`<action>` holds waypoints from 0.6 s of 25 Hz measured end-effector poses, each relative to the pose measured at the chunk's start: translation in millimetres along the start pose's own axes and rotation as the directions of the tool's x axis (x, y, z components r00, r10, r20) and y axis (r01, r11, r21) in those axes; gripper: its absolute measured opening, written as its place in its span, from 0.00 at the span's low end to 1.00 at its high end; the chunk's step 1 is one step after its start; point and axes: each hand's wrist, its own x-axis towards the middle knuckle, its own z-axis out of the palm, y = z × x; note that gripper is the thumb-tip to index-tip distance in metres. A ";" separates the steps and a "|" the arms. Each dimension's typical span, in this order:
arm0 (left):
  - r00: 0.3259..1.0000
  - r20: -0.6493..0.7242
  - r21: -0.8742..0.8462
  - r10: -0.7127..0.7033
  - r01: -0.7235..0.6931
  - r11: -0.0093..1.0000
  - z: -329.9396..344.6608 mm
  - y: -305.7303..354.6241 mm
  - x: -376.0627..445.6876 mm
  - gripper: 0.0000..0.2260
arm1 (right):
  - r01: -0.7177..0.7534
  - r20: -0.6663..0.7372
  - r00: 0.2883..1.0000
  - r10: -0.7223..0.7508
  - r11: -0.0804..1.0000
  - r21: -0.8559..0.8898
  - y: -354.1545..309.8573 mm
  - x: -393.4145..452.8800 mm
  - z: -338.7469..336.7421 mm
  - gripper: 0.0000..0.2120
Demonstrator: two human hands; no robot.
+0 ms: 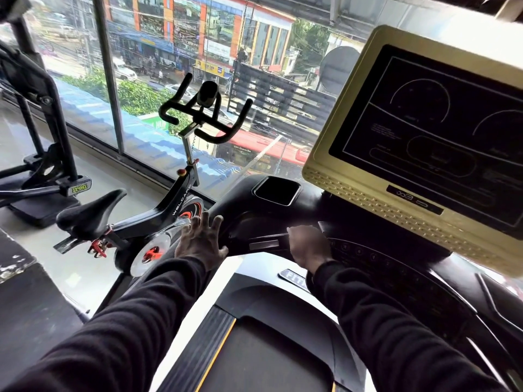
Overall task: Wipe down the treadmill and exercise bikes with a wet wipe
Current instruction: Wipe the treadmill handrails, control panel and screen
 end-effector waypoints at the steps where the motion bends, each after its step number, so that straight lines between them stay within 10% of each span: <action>1: 1.000 -0.003 -0.002 -0.002 0.002 1.000 -0.2 -0.1 -0.1 0.33 | -0.055 0.025 0.998 0.057 0.997 -0.045 -0.2 3.4 -1.3 0.17; 15: 1.000 0.008 0.013 0.004 -0.004 1.000 2.8 -0.9 3.1 0.28 | 0.106 0.229 0.968 -0.099 0.994 -0.019 -23.4 7.9 2.3 0.18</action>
